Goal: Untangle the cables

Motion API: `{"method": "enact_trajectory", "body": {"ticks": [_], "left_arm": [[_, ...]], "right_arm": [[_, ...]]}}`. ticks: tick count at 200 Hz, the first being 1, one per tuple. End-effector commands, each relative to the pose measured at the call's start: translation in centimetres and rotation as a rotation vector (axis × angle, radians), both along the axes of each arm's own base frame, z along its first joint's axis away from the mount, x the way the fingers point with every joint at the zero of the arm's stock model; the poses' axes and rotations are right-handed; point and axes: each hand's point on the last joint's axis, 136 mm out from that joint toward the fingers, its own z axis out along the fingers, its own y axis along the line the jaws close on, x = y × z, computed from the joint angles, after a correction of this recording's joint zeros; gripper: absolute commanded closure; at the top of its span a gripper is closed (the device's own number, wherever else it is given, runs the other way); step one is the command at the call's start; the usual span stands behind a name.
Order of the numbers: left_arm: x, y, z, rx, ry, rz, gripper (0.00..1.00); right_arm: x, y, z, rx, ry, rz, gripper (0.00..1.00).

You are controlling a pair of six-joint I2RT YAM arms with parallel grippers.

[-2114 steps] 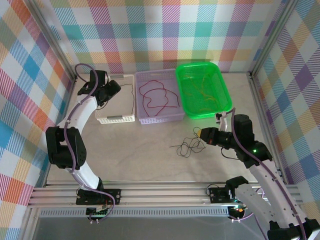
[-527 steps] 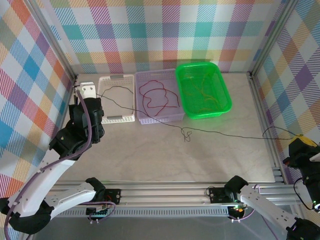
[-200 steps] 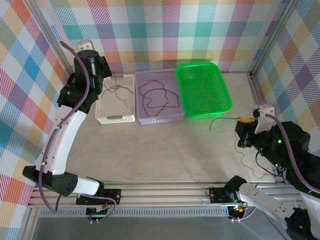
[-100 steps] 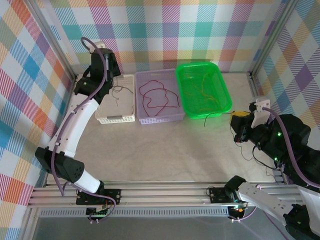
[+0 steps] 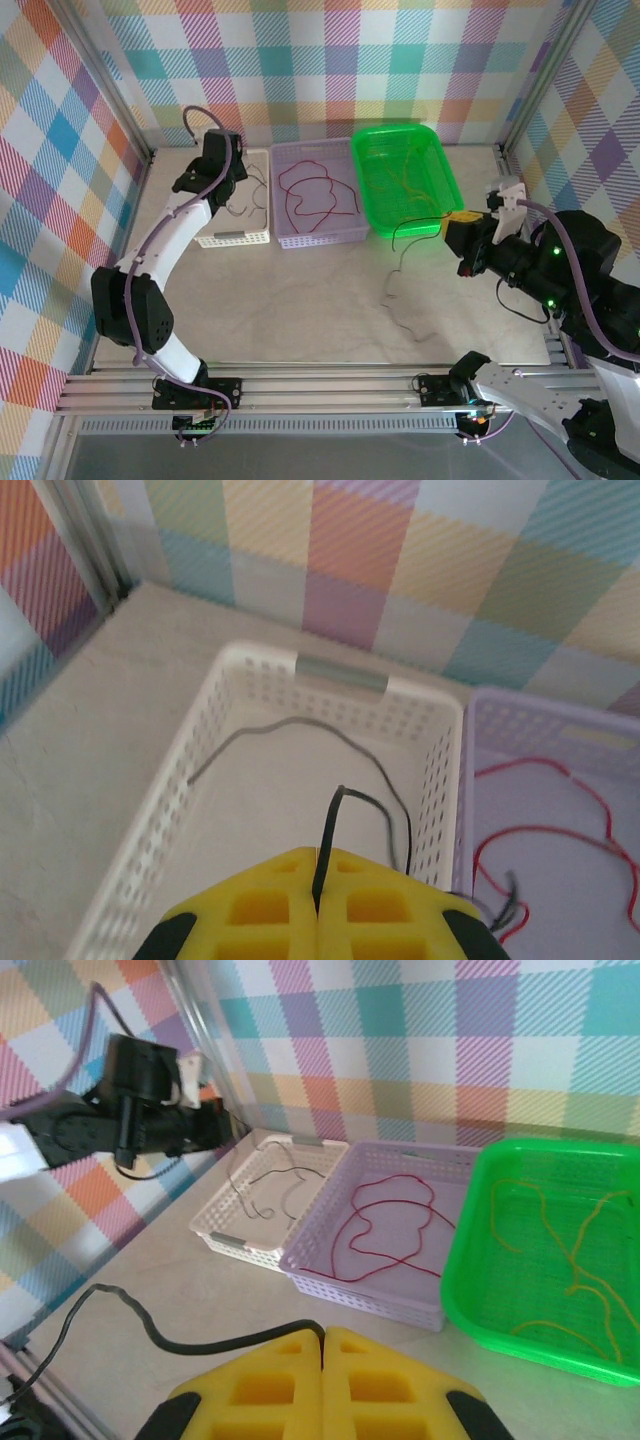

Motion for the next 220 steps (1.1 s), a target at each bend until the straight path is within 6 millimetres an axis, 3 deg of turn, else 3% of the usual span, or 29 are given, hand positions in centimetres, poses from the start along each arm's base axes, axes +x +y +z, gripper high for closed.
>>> {"method": "enact_trajectory", "body": {"ticks": [1, 31, 54, 97, 134, 163, 187, 220], "left_arm": [[0.4, 0.0, -2.7, -0.079, 0.02, 0.031, 1.0], [-0.1, 0.4, -6.3, -0.121, 0.082, 0.069, 1.0], [-0.5, 2.3, -8.2, -0.141, 0.124, 0.134, 1.0], [-1.8, 5.7, -9.6, -0.142, 0.158, 0.265, 1.0], [-1.9, 5.9, -11.4, -0.119, 0.218, 0.284, 1.0], [-1.6, 5.5, -11.7, -0.132, 0.236, 0.269, 1.0], [-1.4, 5.3, -11.4, -0.136, 0.249, 0.259, 0.82], [-1.3, 4.7, -9.5, -0.169, 0.217, 0.226, 0.6]], "right_arm": [[-0.7, 1.7, 2.6, 0.082, -0.04, 0.098, 1.0], [-1.3, 3.2, 3.5, 0.128, -0.028, 0.174, 1.0], [-1.5, 3.7, 3.6, 0.145, -0.013, 0.205, 1.0], [-1.5, 4.1, 2.8, 0.155, 0.011, 0.216, 1.0], [-1.1, 5.0, 2.4, 0.165, 0.033, 0.236, 1.0], [-1.0, 5.5, 2.5, 0.182, 0.041, 0.253, 1.0], [-0.8, 6.1, 2.4, 0.195, 0.053, 0.267, 1.0], [-0.5, 6.4, 2.5, 0.21, 0.055, 0.271, 1.0]]}}
